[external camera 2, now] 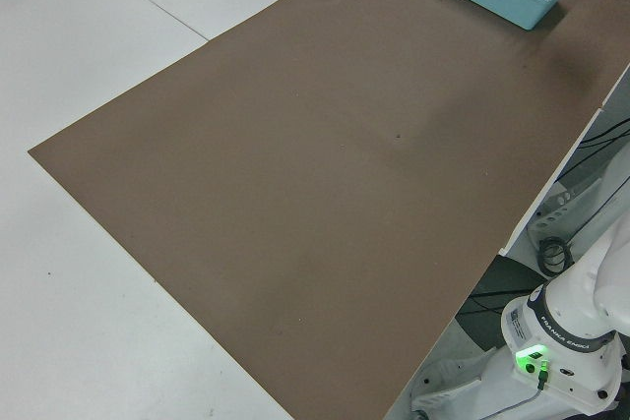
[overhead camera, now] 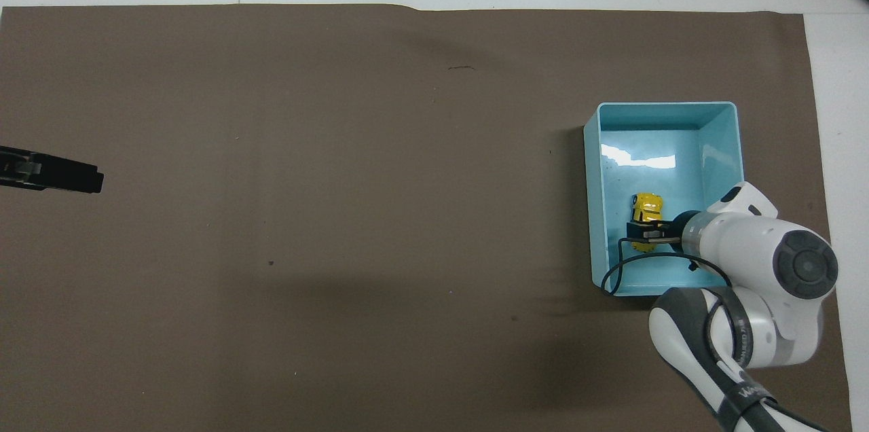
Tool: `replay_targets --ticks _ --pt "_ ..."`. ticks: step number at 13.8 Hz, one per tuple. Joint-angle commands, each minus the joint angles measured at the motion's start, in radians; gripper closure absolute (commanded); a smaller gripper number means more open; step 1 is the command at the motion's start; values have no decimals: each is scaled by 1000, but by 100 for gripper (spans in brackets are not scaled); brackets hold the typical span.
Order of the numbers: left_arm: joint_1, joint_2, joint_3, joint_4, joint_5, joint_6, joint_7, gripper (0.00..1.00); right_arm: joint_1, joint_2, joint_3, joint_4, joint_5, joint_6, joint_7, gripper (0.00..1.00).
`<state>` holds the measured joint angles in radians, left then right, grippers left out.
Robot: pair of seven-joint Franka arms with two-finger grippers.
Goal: Wind up and store yellow beetle car
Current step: 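Open the right gripper and withdraw it from the box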
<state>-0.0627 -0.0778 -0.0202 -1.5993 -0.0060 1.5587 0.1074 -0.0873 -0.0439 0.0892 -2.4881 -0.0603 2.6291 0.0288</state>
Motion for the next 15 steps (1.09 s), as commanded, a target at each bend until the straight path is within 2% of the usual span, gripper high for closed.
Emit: replay_targets --ticks 1,7,9,15 --pt "4 -10 -1 -13 -8 7 -5 0 -18 -11 7 127 36 -185 -24 0" --pt "4 -10 -1 -13 -8 9 -5 0 -72 1 6 337 34 -435 -7 0" --pt "6 -10 -1 -13 -8 7 -5 0 -75 -4 6 444 34 -593 22 0" --pt "4 -10 -1 -13 -8 9 -5 0 -68 -13 7 711 37 -926 33 0"
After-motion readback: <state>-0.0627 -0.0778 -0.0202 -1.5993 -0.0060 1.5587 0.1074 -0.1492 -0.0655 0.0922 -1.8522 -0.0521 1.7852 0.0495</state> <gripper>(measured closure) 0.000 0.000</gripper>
